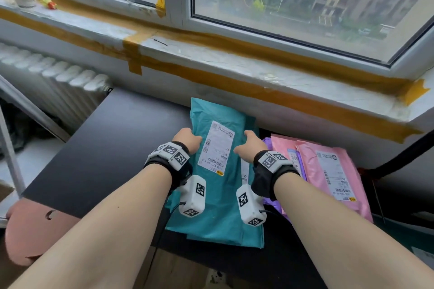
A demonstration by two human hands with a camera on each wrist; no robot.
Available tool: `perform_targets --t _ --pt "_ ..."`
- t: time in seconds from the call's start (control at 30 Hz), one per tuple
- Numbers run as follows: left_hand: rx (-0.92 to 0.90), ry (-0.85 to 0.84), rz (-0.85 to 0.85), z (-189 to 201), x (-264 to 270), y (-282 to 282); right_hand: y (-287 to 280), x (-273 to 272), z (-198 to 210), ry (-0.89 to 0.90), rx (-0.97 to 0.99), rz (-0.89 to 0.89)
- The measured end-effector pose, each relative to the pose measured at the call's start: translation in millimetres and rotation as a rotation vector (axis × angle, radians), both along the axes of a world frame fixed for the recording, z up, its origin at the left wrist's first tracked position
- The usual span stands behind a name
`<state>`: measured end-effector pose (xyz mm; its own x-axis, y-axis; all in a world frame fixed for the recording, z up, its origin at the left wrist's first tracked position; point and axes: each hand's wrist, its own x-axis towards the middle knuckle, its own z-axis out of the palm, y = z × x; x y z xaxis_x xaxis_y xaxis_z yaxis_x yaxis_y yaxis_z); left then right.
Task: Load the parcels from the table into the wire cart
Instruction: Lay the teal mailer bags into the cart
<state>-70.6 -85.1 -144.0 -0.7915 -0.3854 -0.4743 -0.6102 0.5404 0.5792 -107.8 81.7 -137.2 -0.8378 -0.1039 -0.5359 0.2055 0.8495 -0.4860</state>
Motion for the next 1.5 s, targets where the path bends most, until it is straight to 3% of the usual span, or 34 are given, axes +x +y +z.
perform_targets --t 0.33,0.63,1.0,1.3,1.5 --pt "0.077 0.211 0.107 33 17 -20 -6 41 31 -0.087 -0.073 -0.075" --pt "0.216 0.389 0.115 59 55 -19 -6 82 55 -0.037 -0.304 -0.259" --pt "0.486 0.53 0.027 74 94 28 39 148 86 0.175 -0.375 -0.418" --pt "0.147 0.694 -0.203 102 125 113 122 205 113 0.406 -0.271 -0.598" --pt "-0.034 0.761 -0.351 110 140 175 189 236 126 0.518 -0.093 -0.684"
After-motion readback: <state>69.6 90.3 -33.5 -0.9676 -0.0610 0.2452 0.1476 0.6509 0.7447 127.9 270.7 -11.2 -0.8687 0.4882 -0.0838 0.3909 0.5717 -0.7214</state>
